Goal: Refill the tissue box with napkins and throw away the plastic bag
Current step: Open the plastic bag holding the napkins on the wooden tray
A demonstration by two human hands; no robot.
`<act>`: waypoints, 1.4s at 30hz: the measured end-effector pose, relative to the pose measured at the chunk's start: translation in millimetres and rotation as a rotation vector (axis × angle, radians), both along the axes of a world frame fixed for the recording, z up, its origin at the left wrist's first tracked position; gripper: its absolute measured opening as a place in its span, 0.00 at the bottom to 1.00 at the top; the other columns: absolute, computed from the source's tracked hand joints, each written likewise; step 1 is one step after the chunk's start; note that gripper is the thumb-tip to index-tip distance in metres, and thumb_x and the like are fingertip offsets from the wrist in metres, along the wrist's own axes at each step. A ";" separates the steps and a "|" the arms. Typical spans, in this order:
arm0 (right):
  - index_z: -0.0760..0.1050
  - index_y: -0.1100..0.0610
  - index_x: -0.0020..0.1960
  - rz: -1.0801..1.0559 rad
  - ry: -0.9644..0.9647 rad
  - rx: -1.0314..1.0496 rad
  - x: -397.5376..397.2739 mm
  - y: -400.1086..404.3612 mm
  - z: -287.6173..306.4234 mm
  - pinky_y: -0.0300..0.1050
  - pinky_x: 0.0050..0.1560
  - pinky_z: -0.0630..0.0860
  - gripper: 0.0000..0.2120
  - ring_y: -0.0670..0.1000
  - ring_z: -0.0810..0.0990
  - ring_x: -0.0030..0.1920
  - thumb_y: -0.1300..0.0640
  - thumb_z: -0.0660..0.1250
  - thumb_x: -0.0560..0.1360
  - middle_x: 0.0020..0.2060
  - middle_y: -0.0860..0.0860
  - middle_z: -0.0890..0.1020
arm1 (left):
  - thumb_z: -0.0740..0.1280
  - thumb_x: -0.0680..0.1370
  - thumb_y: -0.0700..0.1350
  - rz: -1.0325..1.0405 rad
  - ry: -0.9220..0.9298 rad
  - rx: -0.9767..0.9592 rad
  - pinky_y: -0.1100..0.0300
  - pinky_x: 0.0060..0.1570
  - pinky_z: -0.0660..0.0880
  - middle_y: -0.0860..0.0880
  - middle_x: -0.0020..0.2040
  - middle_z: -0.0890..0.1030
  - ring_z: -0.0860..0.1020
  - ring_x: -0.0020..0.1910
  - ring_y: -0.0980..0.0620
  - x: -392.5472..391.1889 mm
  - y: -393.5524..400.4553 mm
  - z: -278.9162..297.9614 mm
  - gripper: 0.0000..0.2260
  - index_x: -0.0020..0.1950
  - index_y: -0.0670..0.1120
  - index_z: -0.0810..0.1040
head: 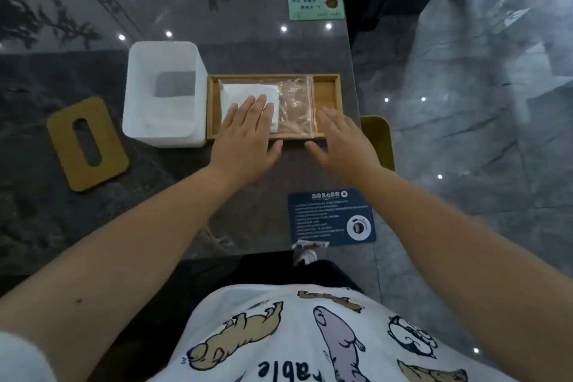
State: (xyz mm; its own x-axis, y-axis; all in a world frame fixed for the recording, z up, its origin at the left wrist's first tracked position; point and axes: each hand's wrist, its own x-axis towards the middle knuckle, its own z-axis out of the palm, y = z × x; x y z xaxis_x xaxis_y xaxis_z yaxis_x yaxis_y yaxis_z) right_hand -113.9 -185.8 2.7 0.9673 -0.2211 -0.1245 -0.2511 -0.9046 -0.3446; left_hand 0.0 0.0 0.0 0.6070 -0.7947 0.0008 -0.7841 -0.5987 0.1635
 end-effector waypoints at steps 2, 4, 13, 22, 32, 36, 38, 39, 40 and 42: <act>0.68 0.57 0.70 -0.087 0.023 0.155 15.0 0.9 -4.5 0.51 0.63 0.73 0.23 0.54 0.75 0.63 0.47 0.63 0.79 0.64 0.56 0.76 | 0.60 0.79 0.54 -0.006 0.025 0.044 0.43 0.74 0.56 0.37 0.75 0.65 0.60 0.75 0.40 12.3 -3.6 -8.1 0.29 0.74 0.39 0.63; 0.73 0.54 0.60 -0.201 0.068 0.277 28.7 4.0 -3.5 0.48 0.50 0.79 0.13 0.49 0.79 0.49 0.50 0.63 0.79 0.52 0.51 0.80 | 0.59 0.80 0.55 -0.007 0.052 0.101 0.44 0.74 0.55 0.38 0.76 0.63 0.59 0.76 0.41 20.9 -5.5 -18.1 0.28 0.75 0.40 0.62; 0.78 0.57 0.60 -0.610 0.279 0.711 60.6 -12.2 -10.1 0.49 0.50 0.78 0.12 0.52 0.80 0.47 0.55 0.67 0.78 0.48 0.53 0.82 | 0.57 0.80 0.55 0.002 0.148 0.141 0.47 0.72 0.58 0.40 0.74 0.66 0.61 0.75 0.43 30.2 -7.2 -37.1 0.27 0.74 0.40 0.64; 0.81 0.58 0.48 -0.601 0.279 0.867 58.2 -27.7 -6.2 0.43 0.41 0.77 0.08 0.49 0.79 0.39 0.53 0.70 0.76 0.40 0.53 0.83 | 0.59 0.80 0.50 0.066 0.276 0.049 0.46 0.71 0.63 0.40 0.74 0.68 0.64 0.73 0.43 28.3 -19.4 -22.4 0.22 0.71 0.41 0.69; 0.75 0.47 0.42 -0.348 0.249 0.586 58.1 -32.4 -16.7 0.39 0.35 0.70 0.06 0.44 0.79 0.38 0.48 0.71 0.74 0.37 0.46 0.80 | 0.62 0.79 0.56 0.291 0.705 -0.120 0.60 0.39 0.74 0.53 0.39 0.80 0.77 0.38 0.56 35.9 -85.1 5.4 0.13 0.45 0.50 0.79; 0.73 0.44 0.40 -0.246 0.239 0.530 56.3 -33.7 -16.8 0.36 0.34 0.68 0.08 0.42 0.78 0.37 0.48 0.72 0.73 0.36 0.44 0.79 | 0.66 0.78 0.50 0.337 0.848 -0.115 0.65 0.34 0.68 0.53 0.38 0.80 0.77 0.37 0.57 41.7 -89.6 4.8 0.08 0.39 0.54 0.79; 0.75 0.45 0.40 -0.242 0.244 0.558 54.1 -36.5 -15.4 0.36 0.34 0.69 0.07 0.41 0.78 0.35 0.45 0.70 0.74 0.35 0.45 0.80 | 0.66 0.78 0.47 0.371 0.895 -0.129 0.64 0.34 0.68 0.52 0.39 0.81 0.78 0.38 0.56 43.9 -87.1 5.1 0.08 0.39 0.54 0.79; 0.77 0.46 0.41 -0.275 0.239 0.607 52.5 -38.9 -14.8 0.36 0.33 0.70 0.08 0.40 0.78 0.33 0.44 0.68 0.75 0.34 0.45 0.80 | 0.65 0.77 0.47 0.401 0.916 -0.145 0.63 0.34 0.68 0.52 0.39 0.81 0.78 0.39 0.56 45.3 -85.6 5.4 0.08 0.39 0.53 0.79; 0.78 0.47 0.41 -0.344 0.228 0.676 50.6 -42.0 -14.6 0.37 0.33 0.71 0.09 0.40 0.78 0.31 0.43 0.67 0.76 0.33 0.46 0.81 | 0.65 0.77 0.46 0.441 0.933 -0.168 0.63 0.34 0.68 0.52 0.39 0.80 0.78 0.39 0.55 46.8 -83.6 5.4 0.07 0.40 0.52 0.79; 0.80 0.49 0.42 -0.569 0.213 0.792 47.5 -48.6 -15.8 0.39 0.34 0.73 0.10 0.42 0.79 0.33 0.45 0.66 0.77 0.35 0.47 0.83 | 0.64 0.77 0.46 0.520 0.956 -0.209 0.63 0.33 0.68 0.52 0.39 0.79 0.77 0.39 0.54 50.1 -78.1 4.5 0.07 0.41 0.50 0.79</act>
